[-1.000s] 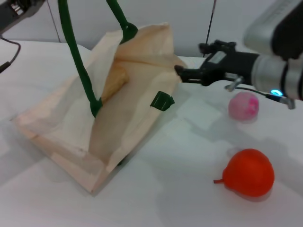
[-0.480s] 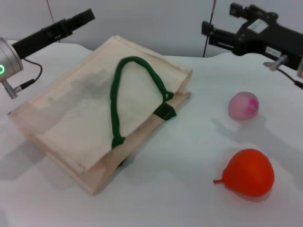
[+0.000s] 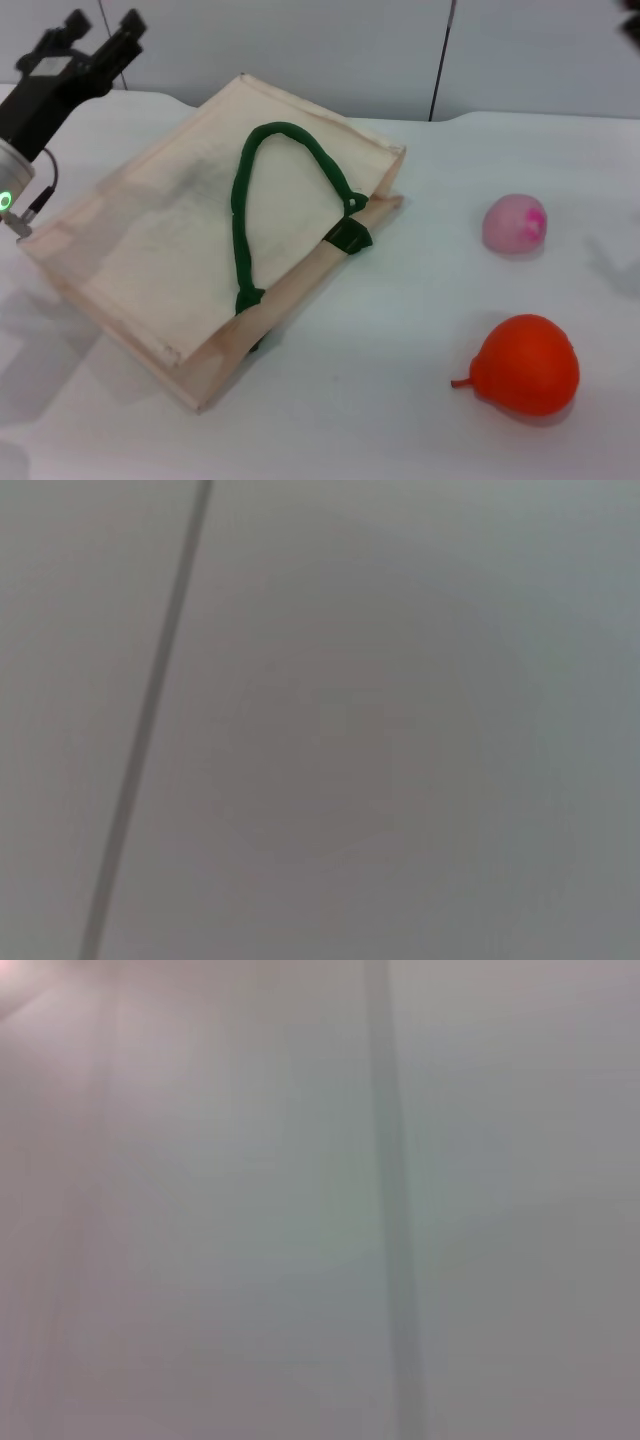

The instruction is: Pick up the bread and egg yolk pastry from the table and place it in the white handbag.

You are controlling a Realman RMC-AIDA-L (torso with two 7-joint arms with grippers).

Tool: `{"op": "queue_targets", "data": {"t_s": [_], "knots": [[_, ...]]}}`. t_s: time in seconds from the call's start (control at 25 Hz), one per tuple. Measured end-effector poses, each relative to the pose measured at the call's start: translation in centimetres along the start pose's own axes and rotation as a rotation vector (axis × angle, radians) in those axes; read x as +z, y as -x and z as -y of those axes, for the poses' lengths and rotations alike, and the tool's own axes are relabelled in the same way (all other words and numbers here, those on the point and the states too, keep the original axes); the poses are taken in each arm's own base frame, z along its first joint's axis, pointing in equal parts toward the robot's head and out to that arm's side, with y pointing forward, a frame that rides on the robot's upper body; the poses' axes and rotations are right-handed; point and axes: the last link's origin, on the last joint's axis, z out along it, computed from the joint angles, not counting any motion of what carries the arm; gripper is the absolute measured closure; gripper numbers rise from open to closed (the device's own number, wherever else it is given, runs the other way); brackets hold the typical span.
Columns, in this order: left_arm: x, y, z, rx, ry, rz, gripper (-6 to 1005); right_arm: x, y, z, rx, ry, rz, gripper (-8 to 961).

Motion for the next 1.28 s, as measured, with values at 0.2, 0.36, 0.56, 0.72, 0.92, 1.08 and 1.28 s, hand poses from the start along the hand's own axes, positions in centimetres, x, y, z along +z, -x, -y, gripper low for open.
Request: {"op": "queue_targets", "data": {"t_s": [0.2, 0.36, 0.56, 0.72, 0.92, 1.08, 1.28], "knots": [[-1.3, 0.7, 0.6, 0.033, -0.149, -0.082, 153, -3.2, -0.8, 2.6, -0.054, -0.299, 0.095, 73], [-2.1, 0.8, 1.5, -0.001, -0.234, -0.112, 121, -4.1, -1.2, 3.6, -0.030, -0.401, 0.084, 74], [-3.3, 0.7, 2.4, -0.038, -0.297, -0.148, 121, -4.6, -1.4, 4.9, 0.089, -0.463, 0.078, 74], [-4.2, 0.4, 3.3, -0.073, -0.355, -0.179, 121, -4.5, -1.4, 5.0, 0.107, -0.461, 0.080, 75], [-4.6, 0.3, 3.4, -0.080, -0.366, -0.192, 121, -3.8, -1.5, 4.6, 0.120, -0.421, 0.071, 76], [-4.6, 0.3, 3.5, -0.078, -0.366, -0.194, 121, -3.3, -1.5, 4.3, 0.142, -0.388, 0.065, 76], [-4.4, 0.2, 3.3, -0.079, -0.360, -0.198, 121, -3.2, -2.1, 4.5, 0.145, -0.405, 0.027, 76]]}}
